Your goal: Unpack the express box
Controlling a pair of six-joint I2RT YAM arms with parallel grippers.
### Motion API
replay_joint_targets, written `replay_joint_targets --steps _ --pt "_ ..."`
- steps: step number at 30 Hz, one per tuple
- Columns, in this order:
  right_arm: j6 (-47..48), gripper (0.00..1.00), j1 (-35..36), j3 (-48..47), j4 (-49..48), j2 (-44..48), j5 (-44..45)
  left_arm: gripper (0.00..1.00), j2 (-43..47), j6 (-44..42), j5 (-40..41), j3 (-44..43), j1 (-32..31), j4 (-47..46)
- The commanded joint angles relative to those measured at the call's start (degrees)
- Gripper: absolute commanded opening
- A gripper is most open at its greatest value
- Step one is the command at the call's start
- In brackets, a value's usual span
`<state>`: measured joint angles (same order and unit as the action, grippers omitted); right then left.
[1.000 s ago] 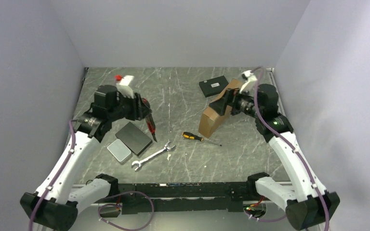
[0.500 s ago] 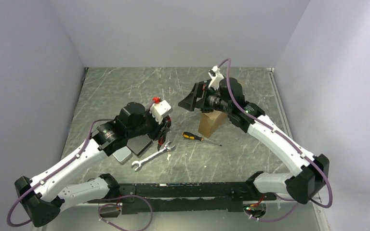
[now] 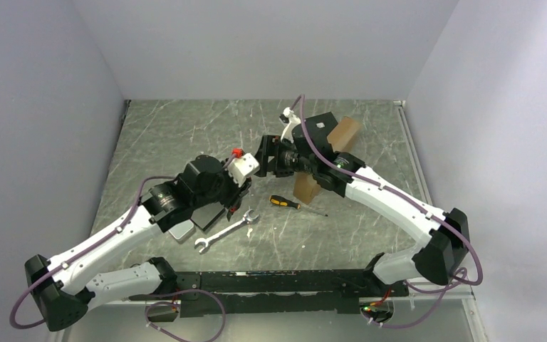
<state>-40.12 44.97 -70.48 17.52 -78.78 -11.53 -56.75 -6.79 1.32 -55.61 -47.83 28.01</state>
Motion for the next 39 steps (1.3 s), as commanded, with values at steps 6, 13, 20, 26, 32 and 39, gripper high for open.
replay_joint_targets --steps 6,13,20,26,32,39 --pt "2.18 0.76 0.71 0.93 -2.98 2.83 1.68 0.0 -0.49 -1.89 2.44 -0.33 -1.15 -1.21" --pt "1.41 0.62 1.61 0.53 -3.78 -3.35 -5.39 0.0 -0.7 -2.55 2.23 0.49 -1.45 -2.89" --pt "-1.91 0.62 2.78 4.95 -9.44 -4.54 -8.56 0.0 -3.29 -2.51 1.27 -0.08 -1.55 -2.28" --pt "-2.28 0.34 3.02 6.4 -14.65 -6.58 -12.86 0.0 -3.16 -0.74 1.37 -0.99 -1.53 -1.06" --pt "-1.71 0.0 2.2 8.08 -16.08 -2.96 -7.42 0.91 -3.3 2.37 1.25 -3.06 -1.27 -0.1" --pt "-3.7 0.0 -2.4 16.14 -21.02 6.94 -3.86 0.99 3.73 4.73 -6.41 -0.35 0.6 -3.47"
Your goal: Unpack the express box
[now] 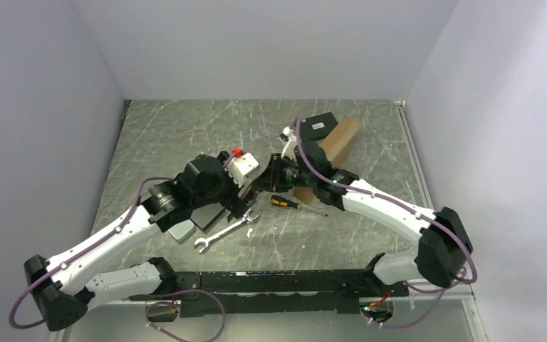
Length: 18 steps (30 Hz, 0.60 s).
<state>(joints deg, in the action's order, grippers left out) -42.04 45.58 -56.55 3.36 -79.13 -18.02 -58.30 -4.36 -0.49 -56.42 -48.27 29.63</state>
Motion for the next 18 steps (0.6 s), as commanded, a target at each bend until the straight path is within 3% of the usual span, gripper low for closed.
replay_joint_targets --steps 1,10,18 --pt "-1.81 0.0 -4.02 3.06 -7.01 9.03 2.6 0.99 5.8 2.52 -5.36 0.67 1.49 -5.57" --pt "1.19 0.0 -7.8 3.36 -1.47 21.34 5.43 1.0 1.73 3.85 -12.35 -2.06 2.92 -4.46" --pt "2.7 0.0 -7.15 0.96 -1.24 18.37 0.89 0.97 1.92 4.01 -12.83 -1.66 3.94 -6.14"
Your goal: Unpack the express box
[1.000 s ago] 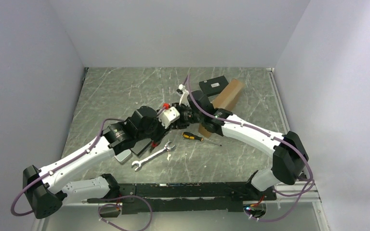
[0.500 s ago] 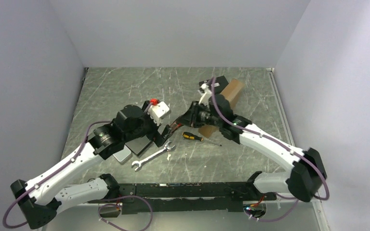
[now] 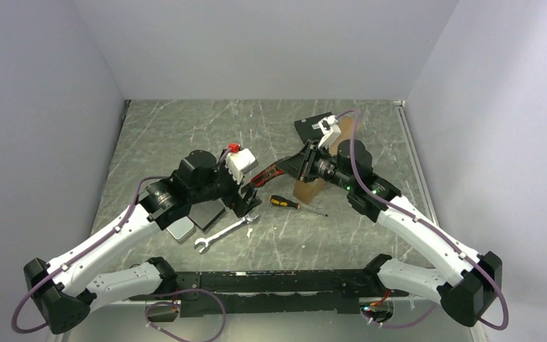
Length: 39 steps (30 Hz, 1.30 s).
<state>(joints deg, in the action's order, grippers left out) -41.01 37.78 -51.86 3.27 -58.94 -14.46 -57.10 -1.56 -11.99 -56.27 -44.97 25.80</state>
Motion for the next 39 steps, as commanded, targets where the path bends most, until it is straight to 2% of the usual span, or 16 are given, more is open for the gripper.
replay_joint_targets --steps 1,8,11,12,13,15,16,17,18,20,21,24,28,32,36,39 --pt "1.84 0.0 0.87 -4.12 -1.07 -2.48 -3.28 0.96 0.64 1.21 -1.17 -1.78 0.61 -2.14" --pt "0.41 0.0 2.2 -4.82 -3.0 -3.14 -5.43 0.91 -1.48 1.18 -1.45 -2.22 0.59 -0.81" --pt "-0.42 0.0 2.3 -4.88 -4.17 -2.61 -6.24 0.86 -2.33 1.2 -0.79 -2.74 0.61 0.21" --pt "-0.89 0.0 2.36 -4.58 -4.96 -2.22 -6.54 0.81 -2.53 1.21 -0.64 -2.78 0.59 0.29" --pt "-1.39 0.0 2.38 -4.4 -5.69 -2.01 -7.0 0.7 -2.64 1.21 -0.5 -2.93 0.66 0.42" --pt "-2.22 0.0 2.52 -3.69 -7.08 -1.8 -7.82 0.41 -2.67 1.06 -0.26 -3.14 0.63 0.53" --pt "-2.49 0.0 2.48 -3.43 -7.43 -1.84 -7.77 0.31 -2.55 0.82 -0.13 -3.14 0.6 0.51" --pt "-2.91 0.07 2.56 -3.1 -7.97 -1.94 -7.39 0.21 -2.43 0.84 -0.26 -3.14 0.6 0.43" --pt "-3.38 0.27 2.56 -2.82 -8.32 -2.2 -6.72 0.13 -2.22 0.87 -0.42 -3.03 0.6 0.2" --pt "-4.94 0.82 2.68 -2.41 -9.61 -2.99 -5.8 0.05 -1.7 1.17 -0.98 -2.61 0.59 -0.67" --pt "-6.26 0.97 2.92 -2.26 -10.34 -3.54 -5.07 0.03 -1.43 1.18 -1.34 -2.42 0.63 -1.01" --pt "-10.14 1.0 3.66 -0.93 -12.87 -4.91 -2.45 0.01 -0.64 1.21 -1.48 -1.99 0.6 -1.92" --pt "-17.31 1.0 3.79 5.34 -23.75 -5.54 -2.42 0.0 0.58 1.17 -0.54 -1.36 0.68 -2.76" --pt "-14.81 1.0 4.8 1.21 -17.63 -8.81 -1.09 0.0 1.44 3.55 -0.25 -0.78 0.71 -3.77" --pt "-14.48 0.91 5.95 2.82 -21.2 -10.04 1.2 0.0 1.42 3.94 0.16 -0.68 0.68 -4.03" --pt "-13.87 0.84 7.69 2.79 -20.44 -10.5 5.57 0.0 1.23 4.2 0.42 -0.68 0.73 -4.14"
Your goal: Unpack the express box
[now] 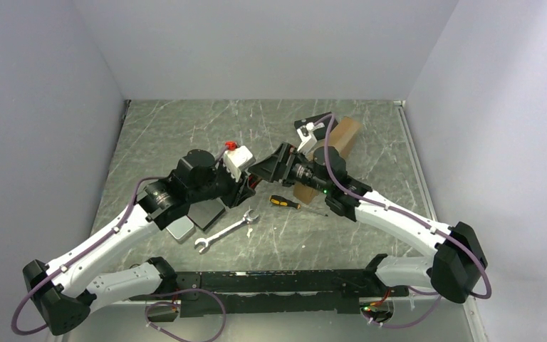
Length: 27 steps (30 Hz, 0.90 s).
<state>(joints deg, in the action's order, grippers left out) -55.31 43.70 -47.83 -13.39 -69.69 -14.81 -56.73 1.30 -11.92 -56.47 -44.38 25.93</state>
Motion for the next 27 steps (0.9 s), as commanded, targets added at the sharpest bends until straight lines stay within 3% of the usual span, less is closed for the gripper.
replay_joint_targets --steps 1,6,13,15,17,21,23,27 --pt "1.14 0.83 2.43 -1.73 -2.79 0.18 7.66 0.0 0.79 1.38 0.51 -0.56 0.15 -4.19" --pt "3.72 0.78 4.96 -1.91 -3.32 1.34 12.49 0.0 0.66 1.42 0.59 -0.57 0.11 -4.26" --pt "5.82 0.49 6.48 -0.21 -4.88 3.33 17.14 0.0 0.45 1.42 -0.04 -0.51 0.17 -4.45" --pt "6.51 0.28 6.48 -0.61 -5.04 2.9 16.07 0.0 0.33 1.42 -0.29 -0.62 0.11 -4.44" --pt "7.63 0.03 6.48 -1.04 -4.19 2.81 16.17 0.13 0.14 1.49 -0.55 -0.82 0.13 -4.09" --pt "14.66 0.0 6.25 -3.01 3.04 5.35 20.95 0.86 0.81 2.63 -1.03 -0.69 0.17 -4.53" --pt "20.63 0.0 6.09 -4.64 7.77 7.49 24.81 0.98 1.72 3.72 -2.57 -0.31 0.38 -5.39" --pt "32.78 0.0 5.59 -7.15 16.78 13.48 37.91 0.99 3.3 6.52 -5.87 0.98 1.73 -9.31"
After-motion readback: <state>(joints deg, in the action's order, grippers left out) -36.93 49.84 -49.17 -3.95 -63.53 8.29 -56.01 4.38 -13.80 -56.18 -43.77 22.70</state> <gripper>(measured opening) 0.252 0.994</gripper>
